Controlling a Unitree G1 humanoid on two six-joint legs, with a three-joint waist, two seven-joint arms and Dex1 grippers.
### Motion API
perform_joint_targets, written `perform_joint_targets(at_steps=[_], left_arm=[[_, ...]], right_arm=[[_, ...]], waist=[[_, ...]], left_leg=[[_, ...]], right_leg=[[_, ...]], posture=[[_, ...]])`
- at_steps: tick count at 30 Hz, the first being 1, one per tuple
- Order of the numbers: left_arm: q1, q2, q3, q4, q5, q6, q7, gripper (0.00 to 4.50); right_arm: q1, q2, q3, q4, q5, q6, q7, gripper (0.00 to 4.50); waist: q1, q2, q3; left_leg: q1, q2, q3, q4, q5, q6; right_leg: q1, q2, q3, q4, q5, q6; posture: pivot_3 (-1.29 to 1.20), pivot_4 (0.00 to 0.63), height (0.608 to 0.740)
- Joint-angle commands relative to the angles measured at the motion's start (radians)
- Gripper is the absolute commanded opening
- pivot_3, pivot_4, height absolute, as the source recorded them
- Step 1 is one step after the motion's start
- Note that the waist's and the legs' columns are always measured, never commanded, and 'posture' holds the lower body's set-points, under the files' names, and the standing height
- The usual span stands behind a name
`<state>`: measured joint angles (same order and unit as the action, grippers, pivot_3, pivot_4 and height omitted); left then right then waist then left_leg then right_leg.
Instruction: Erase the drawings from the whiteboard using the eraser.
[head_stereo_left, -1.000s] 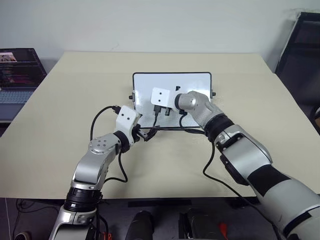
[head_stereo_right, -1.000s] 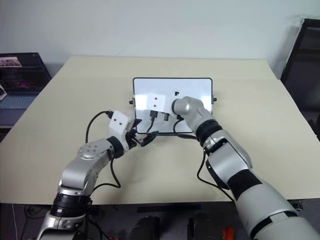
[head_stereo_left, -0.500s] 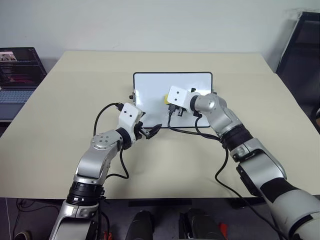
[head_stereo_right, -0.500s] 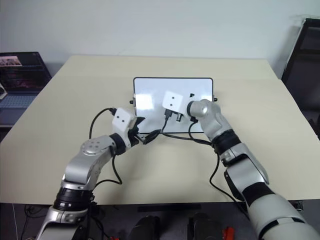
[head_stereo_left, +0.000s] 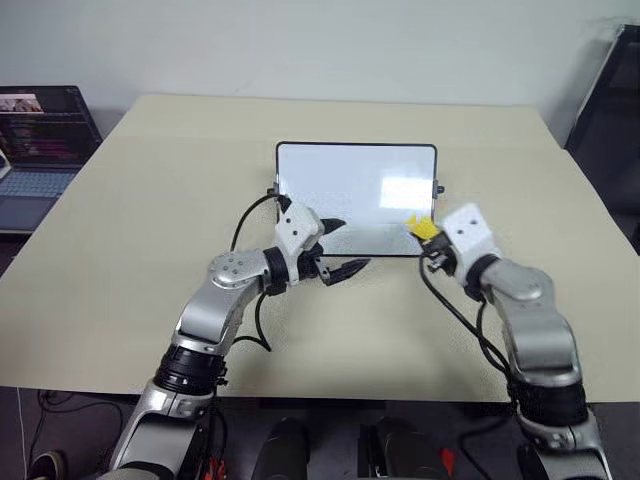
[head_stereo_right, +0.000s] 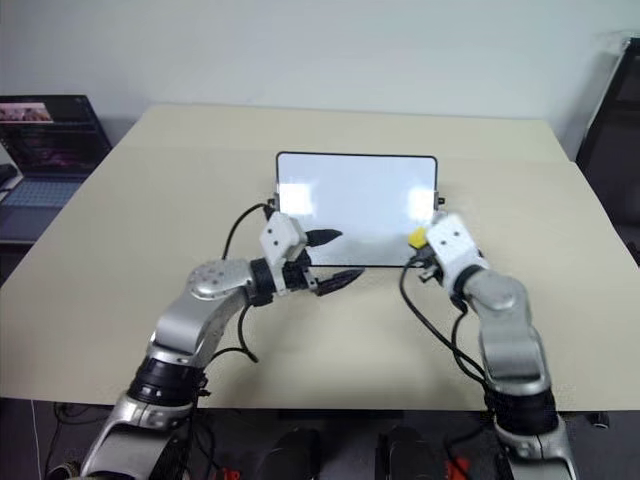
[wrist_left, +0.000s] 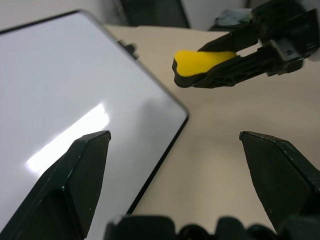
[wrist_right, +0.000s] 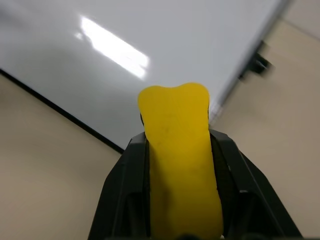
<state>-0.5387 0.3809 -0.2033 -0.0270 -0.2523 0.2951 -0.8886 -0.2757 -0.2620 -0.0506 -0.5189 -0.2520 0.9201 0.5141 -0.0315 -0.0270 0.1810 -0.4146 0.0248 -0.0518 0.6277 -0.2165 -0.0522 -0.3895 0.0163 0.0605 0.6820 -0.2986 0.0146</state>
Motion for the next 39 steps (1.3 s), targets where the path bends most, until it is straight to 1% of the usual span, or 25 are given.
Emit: perform_joint_targets(at_steps=[1, 4, 7, 13, 22, 24, 26, 31, 32, 34, 36, 39], left_arm=[[-0.041, -0.026, -0.046, 0.044, -0.002, -0.087, -0.089, 4.50], [-0.067, -0.051, -0.068, 0.100, 0.002, -0.138, -0.140, 4.50], [-0.087, -0.071, -0.089, 0.147, 0.014, -0.195, -0.179, 4.50], [-0.090, -0.080, -0.111, 0.177, 0.044, -0.259, -0.216, 4.50], [-0.069, -0.087, -0.131, 0.141, 0.057, -0.251, -0.218, 4.50], [-0.064, -0.085, -0.132, 0.133, 0.056, -0.247, -0.215, 4.50], [-0.060, -0.084, -0.131, 0.126, 0.054, -0.242, -0.211, 4.50], [-0.044, -0.080, -0.120, 0.108, 0.051, -0.227, -0.191, 4.50], [-0.039, -0.077, -0.117, 0.100, 0.052, -0.224, -0.184, 4.50], [-0.024, -0.061, -0.093, 0.062, 0.054, -0.205, -0.147, 4.50], [0.000, -0.043, -0.045, 0.014, 0.036, -0.151, -0.094, 4.50], [0.066, -0.027, 0.056, -0.072, 0.006, -0.031, 0.030, 4.50]], right_arm=[[0.046, 0.056, -0.066, -0.071, 0.012, 0.070, -0.098, 1.19], [0.047, 0.130, -0.131, -0.054, 0.038, 0.101, -0.175, 1.19], [0.038, 0.177, -0.187, -0.020, 0.075, 0.091, -0.230, 1.19], [0.041, 0.169, -0.202, 0.052, 0.125, 0.056, -0.278, 1.19], [-0.004, 0.155, -0.232, 0.180, 0.188, -0.040, -0.357, 1.19], [-0.007, 0.155, -0.235, 0.192, 0.204, -0.057, -0.367, 1.92], [-0.010, 0.154, -0.237, 0.198, 0.219, -0.069, -0.378, 2.46], [-0.017, 0.148, -0.240, 0.197, 0.255, -0.090, -0.388, 4.23], [-0.017, 0.148, -0.242, 0.187, 0.261, -0.097, -0.393, 4.46], [-0.031, 0.155, -0.254, 0.135, 0.294, -0.100, -0.392, 4.46], [-0.042, 0.159, -0.255, 0.069, 0.344, -0.094, -0.364, 4.46], [-0.014, 0.115, -0.202, -0.016, 0.390, -0.074, -0.300, 4.46]], waist=[[-0.004, 0.000, 0.000], [-0.009, 0.000, 0.000], [-0.009, 0.000, 0.000], [-0.009, 0.000, 0.000], [-0.009, 0.001, 0.000], [-0.008, 0.001, 0.000], [-0.008, 0.001, 0.000], [-0.009, 0.001, 0.000], [-0.009, 0.001, 0.000], [-0.009, 0.001, 0.000], [-0.011, 0.002, 0.000], [-0.015, 0.002, 0.000]], left_leg=[[0.000, 0.000, 0.001, 0.000, 0.000, 0.000], [0.001, 0.000, 0.002, 0.000, 0.000, 0.000], [0.001, 0.000, 0.002, 0.001, 0.000, 0.000], [0.000, -0.001, 0.002, 0.000, 0.000, 0.000], [0.000, -0.001, 0.002, 0.000, 0.000, 0.001], [0.000, -0.001, 0.002, 0.000, 0.000, 0.001], [0.000, -0.001, 0.002, 0.000, 0.000, 0.001], [0.000, -0.001, 0.002, 0.000, 0.000, 0.001], [0.000, -0.001, 0.002, 0.000, 0.000, 0.001], [0.000, -0.001, 0.002, 0.000, 0.000, 0.001], [0.000, 0.000, 0.002, 0.000, 0.000, 0.001], [0.000, 0.001, 0.002, 0.000, 0.000, 0.001]], right_leg=[[0.000, 0.000, 0.001, 0.000, 0.000, 0.000], [0.000, 0.001, 0.002, 0.000, 0.000, 0.001], [0.000, 0.001, 0.002, 0.000, 0.000, 0.001], [0.000, 0.002, 0.002, 0.000, 0.000, 0.000], [0.000, 0.004, 0.002, 0.000, 0.000, 0.000], [0.000, 0.004, 0.002, 0.000, 0.000, 0.000], [0.000, 0.004, 0.002, 0.000, 0.000, 0.000], [0.000, 0.004, 0.002, 0.000, 0.000, 0.000], [0.000, 0.004, 0.002, 0.001, 0.000, 0.000], [0.000, 0.004, 0.002, 0.001, 0.000, 0.000], [0.000, 0.004, 0.003, 0.001, 0.000, 0.000], [0.000, 0.004, 0.003, 0.001, 0.000, 0.000]], posture=[[0.00, 0.150, 0.740], [0.00, 0.150, 0.740], [0.00, 0.150, 0.740], [0.00, 0.150, 0.740], [0.00, 0.150, 0.740], [0.00, 0.150, 0.740], [0.00, 0.150, 0.740], [0.00, 0.150, 0.740], [0.00, 0.150, 0.740], [0.00, 0.150, 0.740], [0.00, 0.150, 0.740], [0.00, 0.150, 0.740]])
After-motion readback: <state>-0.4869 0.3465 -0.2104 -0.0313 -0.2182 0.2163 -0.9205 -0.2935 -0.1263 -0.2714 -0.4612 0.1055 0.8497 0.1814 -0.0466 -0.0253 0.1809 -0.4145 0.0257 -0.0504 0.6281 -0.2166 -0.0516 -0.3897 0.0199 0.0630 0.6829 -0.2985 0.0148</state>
